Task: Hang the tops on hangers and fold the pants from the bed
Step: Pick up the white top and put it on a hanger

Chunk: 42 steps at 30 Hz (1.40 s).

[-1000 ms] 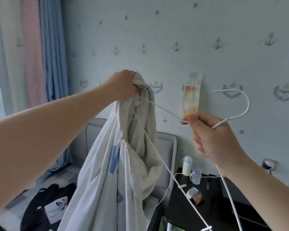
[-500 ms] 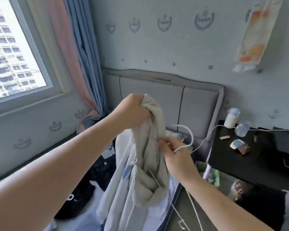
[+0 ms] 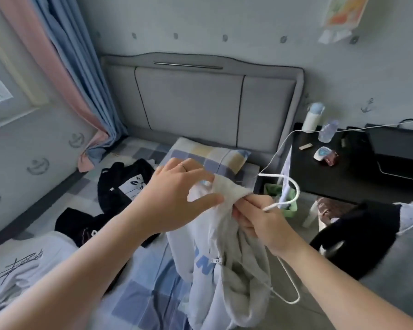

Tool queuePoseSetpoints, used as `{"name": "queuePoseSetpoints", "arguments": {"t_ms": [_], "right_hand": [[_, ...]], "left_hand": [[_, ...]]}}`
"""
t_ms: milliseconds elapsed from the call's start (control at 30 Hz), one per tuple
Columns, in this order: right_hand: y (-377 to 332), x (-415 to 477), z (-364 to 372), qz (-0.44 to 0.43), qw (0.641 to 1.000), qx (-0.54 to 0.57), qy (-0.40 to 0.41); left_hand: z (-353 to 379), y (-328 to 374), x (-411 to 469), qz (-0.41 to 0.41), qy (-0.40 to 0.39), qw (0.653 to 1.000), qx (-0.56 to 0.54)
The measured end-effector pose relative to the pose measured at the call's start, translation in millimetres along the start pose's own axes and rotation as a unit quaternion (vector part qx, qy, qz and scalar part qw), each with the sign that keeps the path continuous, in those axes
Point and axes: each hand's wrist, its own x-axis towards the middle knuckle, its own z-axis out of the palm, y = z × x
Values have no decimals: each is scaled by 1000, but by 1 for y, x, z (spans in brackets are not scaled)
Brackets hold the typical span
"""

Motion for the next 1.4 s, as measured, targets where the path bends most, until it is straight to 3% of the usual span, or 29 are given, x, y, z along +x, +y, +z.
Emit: {"name": "queuePoseSetpoints", "arguments": {"t_ms": [100, 267, 467, 733, 800, 867, 933, 1000, 1067, 1133, 1267, 1400], "right_hand": [[-10, -7, -13, -9, 997, -74, -34], [-20, -13, -33, -59, 976, -210, -28], [-1, -30, -55, -14, 955, -292, 46], [-7, -7, -19, -35, 937, -346, -8], [-7, -2, -19, -86, 921, -379, 41], [-3, -5, -22, -190, 877, -414, 151], [12, -16, -20, -253, 858, -387, 224], [36, -28, -9, -211, 902, -332, 180], [61, -30, 12, -53, 948, -309, 53], [87, -22, 31, 49, 939, -338, -30], [103, -6, 35, 17, 934, -357, 29], [99, -6, 18, 80, 951, -292, -63]], "left_hand": [[12, -9, 0, 76, -32, 989, 124], [34, -21, 6, 111, 18, 992, 62], [56, -23, -6, 23, 11, 998, -58], [76, -6, -17, -16, 28, 989, -141], [75, -12, -22, -45, 49, 985, -161], [74, -18, -29, -77, 89, 974, -194], [71, -23, -36, -108, 129, 960, -222], [68, -26, -40, -129, 159, 949, -239], [68, -26, -41, -151, 187, 935, -261], [71, -26, -39, -174, 214, 917, -289], [72, -37, -39, -194, 224, 906, -301], [71, -56, -40, -210, 216, 907, -294]]}}
